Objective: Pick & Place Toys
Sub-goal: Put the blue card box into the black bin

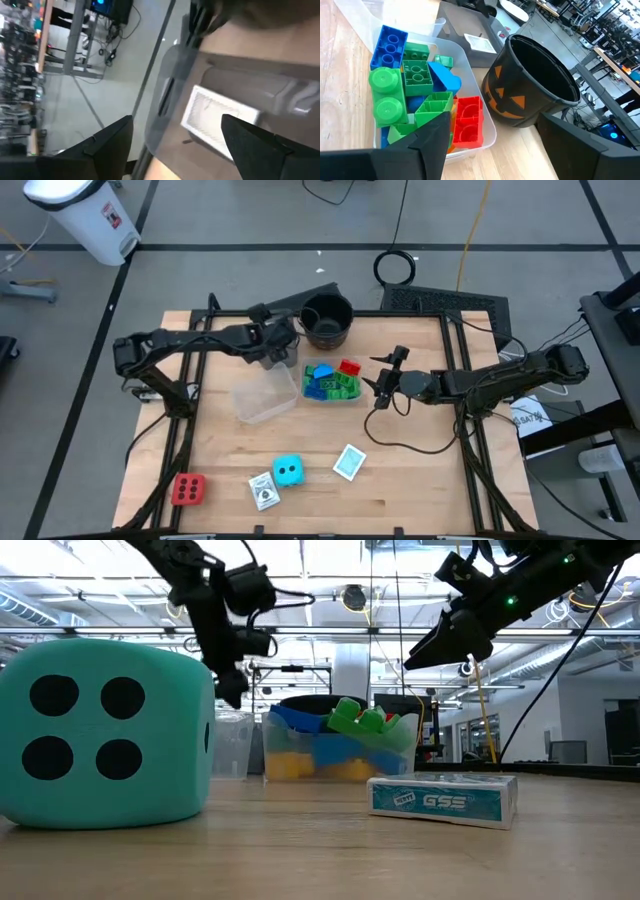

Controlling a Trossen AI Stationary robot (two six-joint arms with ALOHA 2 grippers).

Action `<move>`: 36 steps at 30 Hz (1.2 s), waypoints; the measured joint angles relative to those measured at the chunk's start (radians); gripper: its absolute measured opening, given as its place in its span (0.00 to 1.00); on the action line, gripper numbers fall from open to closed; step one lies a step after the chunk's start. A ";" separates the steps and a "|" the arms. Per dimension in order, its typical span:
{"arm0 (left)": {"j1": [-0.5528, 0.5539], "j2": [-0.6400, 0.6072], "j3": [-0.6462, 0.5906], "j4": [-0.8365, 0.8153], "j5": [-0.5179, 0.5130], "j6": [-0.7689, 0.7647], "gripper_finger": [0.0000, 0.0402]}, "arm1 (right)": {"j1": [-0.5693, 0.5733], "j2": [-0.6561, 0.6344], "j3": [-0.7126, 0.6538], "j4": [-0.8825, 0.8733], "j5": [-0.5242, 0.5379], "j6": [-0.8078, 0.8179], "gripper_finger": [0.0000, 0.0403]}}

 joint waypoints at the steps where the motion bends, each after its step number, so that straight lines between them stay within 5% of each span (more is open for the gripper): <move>1: -0.009 -0.002 0.017 -0.023 0.002 -0.026 0.75 | 0.000 0.000 0.000 0.000 0.000 0.000 0.67; 6: -0.051 -0.033 0.117 -0.129 0.071 -0.199 0.75 | 0.000 0.000 0.000 -0.001 0.000 0.000 0.67; 10: -0.090 -0.114 0.131 -0.096 0.319 -0.287 0.76 | 0.001 0.000 0.000 -0.006 0.000 0.045 0.67; 14: -0.155 -0.231 0.000 0.107 0.509 -0.293 0.76 | 0.013 0.000 0.000 -0.054 -0.008 0.118 0.67; 19: -0.235 -0.381 -0.321 0.536 0.506 -0.361 0.75 | 0.048 0.000 0.000 -0.082 -0.155 0.144 0.67; 27: -0.311 -0.496 -0.630 1.059 0.502 -0.470 0.77 | 0.099 0.048 -0.007 0.124 -0.638 0.191 0.66; 31: -0.326 -0.495 -0.669 1.165 0.494 -0.500 0.76 | 0.167 0.202 -0.012 0.286 -0.678 0.245 0.64; 36: -0.327 -0.495 -0.669 1.165 0.486 -0.566 0.75 | 0.254 0.405 0.089 0.184 -0.707 0.259 0.49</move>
